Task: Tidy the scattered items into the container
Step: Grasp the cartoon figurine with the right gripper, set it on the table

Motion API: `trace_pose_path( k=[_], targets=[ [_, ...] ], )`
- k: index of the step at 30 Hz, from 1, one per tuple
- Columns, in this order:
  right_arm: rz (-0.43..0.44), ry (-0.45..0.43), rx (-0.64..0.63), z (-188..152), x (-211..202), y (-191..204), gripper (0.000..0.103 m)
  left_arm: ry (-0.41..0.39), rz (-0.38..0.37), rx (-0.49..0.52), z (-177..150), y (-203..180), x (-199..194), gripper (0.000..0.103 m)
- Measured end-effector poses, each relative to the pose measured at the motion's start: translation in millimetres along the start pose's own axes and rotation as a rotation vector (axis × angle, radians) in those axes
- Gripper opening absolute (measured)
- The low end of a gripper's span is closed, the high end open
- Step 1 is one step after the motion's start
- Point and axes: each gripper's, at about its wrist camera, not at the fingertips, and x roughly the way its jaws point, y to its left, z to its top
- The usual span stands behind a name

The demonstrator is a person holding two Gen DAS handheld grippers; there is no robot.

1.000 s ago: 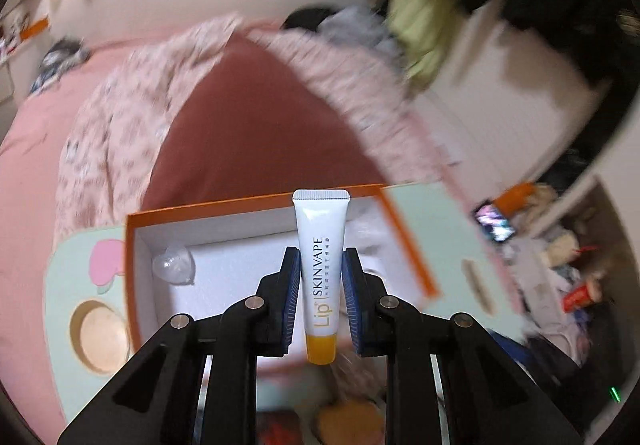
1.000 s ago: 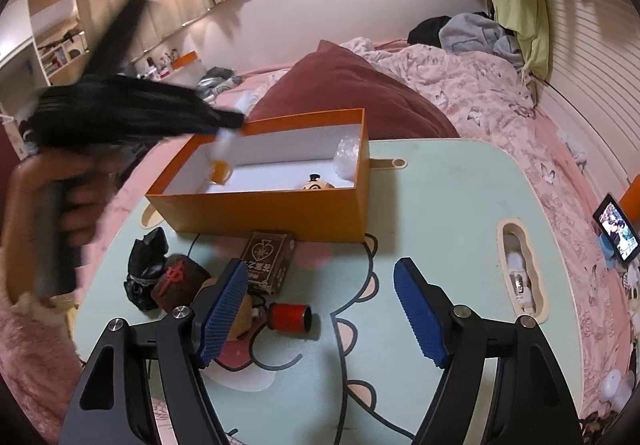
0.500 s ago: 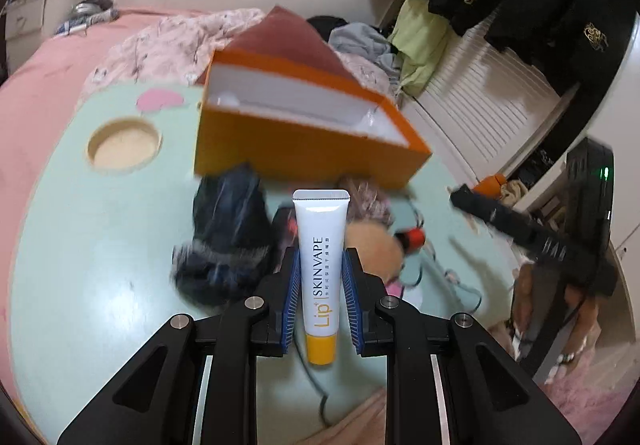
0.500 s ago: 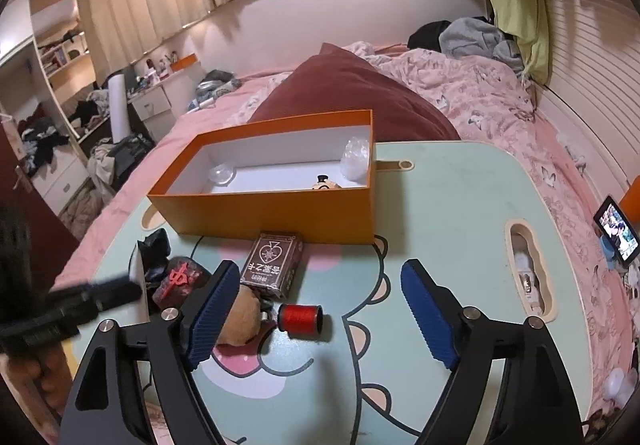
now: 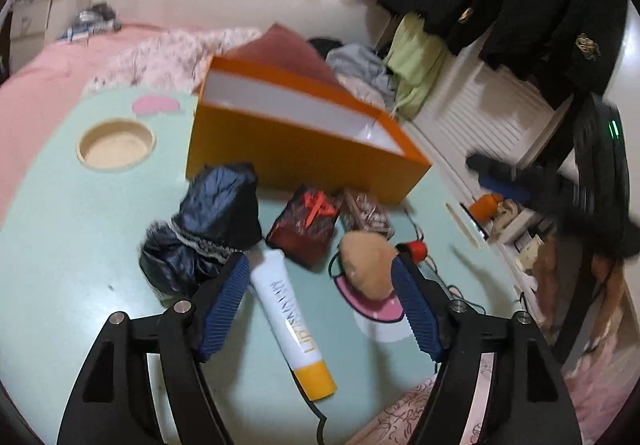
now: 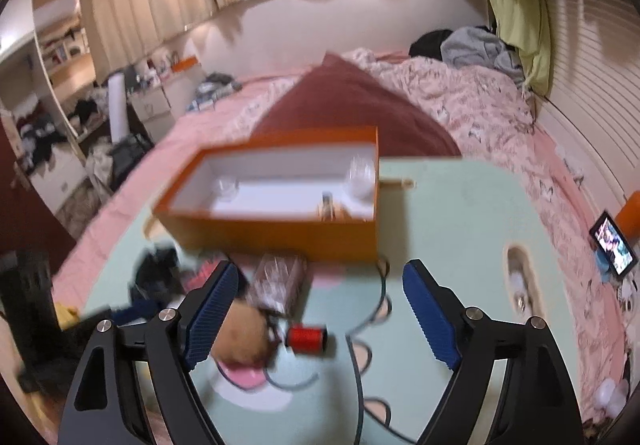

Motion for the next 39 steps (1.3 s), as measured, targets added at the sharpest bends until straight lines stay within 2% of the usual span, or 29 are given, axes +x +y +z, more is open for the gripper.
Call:
trace_pose_path(
  k=[2,4,6,8,11,12,14,18,23,27,28,29,32,33,39],
  targets=[
    [0.014,0.019,0.011,25,-1,2,0.085,-0.010,-0.004,-0.005,-1,0,-2,0.077],
    [0.005,0.090,-0.005,51,10,8,0.085,-0.005,0.008,-0.012,-1,2,0,0.077],
    [-0.020,0.209,-0.029,75,34,17,0.085,0.005,0.005,-0.019,-2,4,2,0.077],
    [0.000,0.370,-0.044,91,69,24,0.085,0.012,-0.003,-0.026,-4,6,3,0.077],
    [0.025,0.598,0.028,98,128,22,0.083,0.022,-0.003,-0.023,-6,6,3,0.077],
    [0.015,0.633,0.047,98,139,20,0.080,0.029,-0.010,-0.021,-6,7,4,0.077],
    [-0.034,0.692,0.059,98,162,18,0.069,0.036,-0.028,-0.024,-7,9,3,0.077],
    [-0.140,0.703,0.023,104,181,20,0.065,0.032,-0.033,-0.039,-8,12,1,0.077],
    [-0.197,0.784,-0.024,91,204,21,0.047,0.035,-0.059,-0.045,-9,11,0,0.077],
    [-0.262,0.803,-0.115,82,210,26,0.040,0.035,-0.053,-0.042,-9,10,0,0.077],
    [-0.267,0.802,-0.129,81,210,28,0.035,0.036,-0.054,-0.042,-8,11,0,0.077],
    [-0.257,0.803,-0.136,81,209,28,0.029,0.038,-0.053,-0.045,-8,11,0,0.077],
    [-0.175,0.808,-0.086,83,204,25,0.029,0.046,-0.054,-0.054,-9,12,2,0.077],
    [-0.171,0.797,-0.084,84,202,24,0.029,0.047,-0.054,-0.055,-9,12,2,0.077],
    [-0.098,0.664,-0.020,109,170,15,0.029,0.044,-0.049,-0.051,-9,12,2,0.077]
  ],
)
